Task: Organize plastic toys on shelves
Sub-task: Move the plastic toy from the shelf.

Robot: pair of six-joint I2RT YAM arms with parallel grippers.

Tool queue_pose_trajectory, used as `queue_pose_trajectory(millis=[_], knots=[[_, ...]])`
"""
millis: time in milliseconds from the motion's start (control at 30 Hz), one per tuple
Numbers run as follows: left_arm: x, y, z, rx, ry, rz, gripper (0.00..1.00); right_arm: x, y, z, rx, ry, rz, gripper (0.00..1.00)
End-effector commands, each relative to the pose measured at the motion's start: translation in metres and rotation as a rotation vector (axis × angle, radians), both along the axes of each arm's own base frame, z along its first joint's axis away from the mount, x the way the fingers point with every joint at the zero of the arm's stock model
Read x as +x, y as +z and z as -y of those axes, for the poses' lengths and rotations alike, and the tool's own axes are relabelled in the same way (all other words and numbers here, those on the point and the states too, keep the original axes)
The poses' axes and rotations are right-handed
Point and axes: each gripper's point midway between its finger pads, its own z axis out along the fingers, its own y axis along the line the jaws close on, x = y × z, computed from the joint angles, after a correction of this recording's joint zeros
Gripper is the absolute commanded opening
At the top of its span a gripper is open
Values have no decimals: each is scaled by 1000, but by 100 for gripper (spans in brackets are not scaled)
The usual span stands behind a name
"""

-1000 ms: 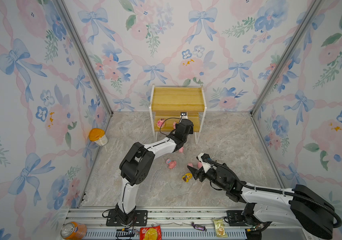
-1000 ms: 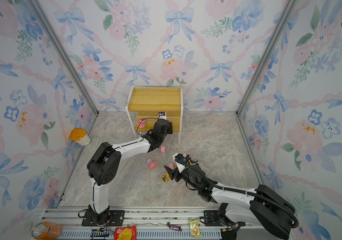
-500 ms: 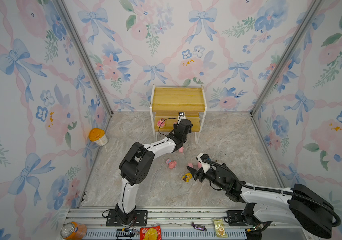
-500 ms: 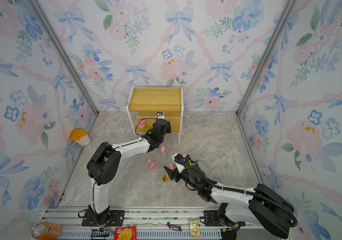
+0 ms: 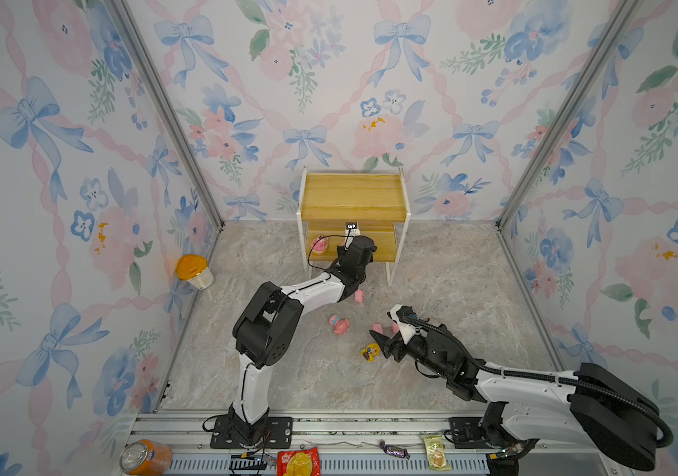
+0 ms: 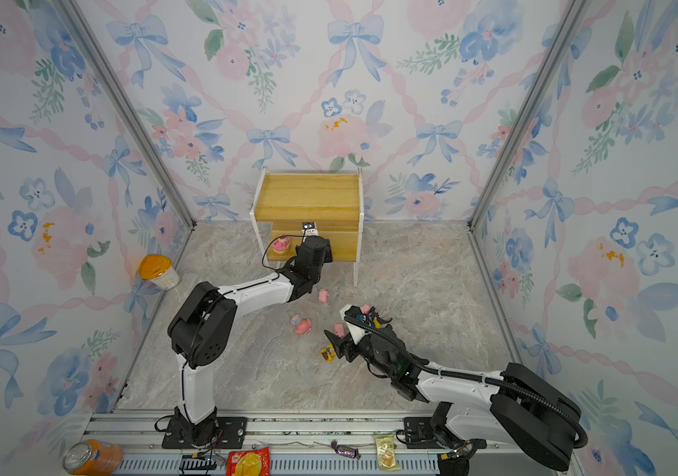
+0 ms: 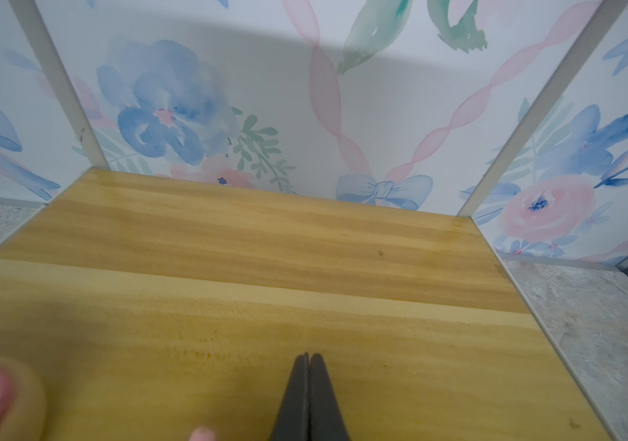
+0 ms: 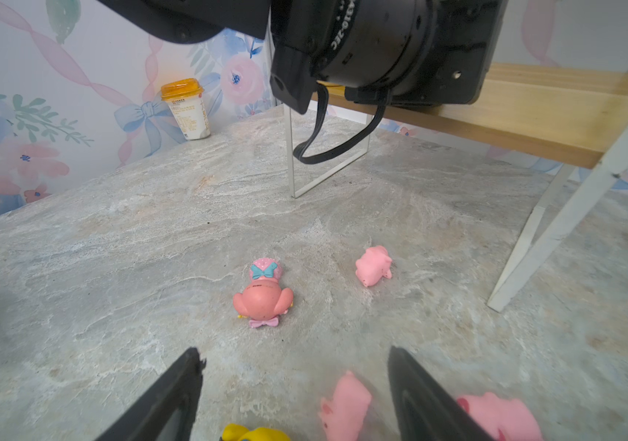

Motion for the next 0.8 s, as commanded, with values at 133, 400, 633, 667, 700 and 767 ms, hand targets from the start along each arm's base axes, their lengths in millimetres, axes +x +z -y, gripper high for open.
queue_pose_trajectory(millis=[133, 400, 633, 667, 700, 767], knots=[[-8, -25, -21, 49, 45, -79, 0, -3, 5, -7, 22, 22, 8, 79], [-10, -18, -15, 32, 4, -65, 0, -3, 4, -7, 18, 22, 9, 78], [-30, 1, 5, 71, -71, -22, 8, -4, 8, -7, 21, 21, 17, 78], [-34, 2, 6, 72, -77, -20, 12, -4, 8, -6, 21, 22, 18, 78], [-38, 3, 6, 74, -80, -21, 17, -5, 8, -6, 21, 22, 20, 78], [-48, 3, 4, 71, -90, -24, 27, -5, 11, -5, 24, 18, 24, 78]])
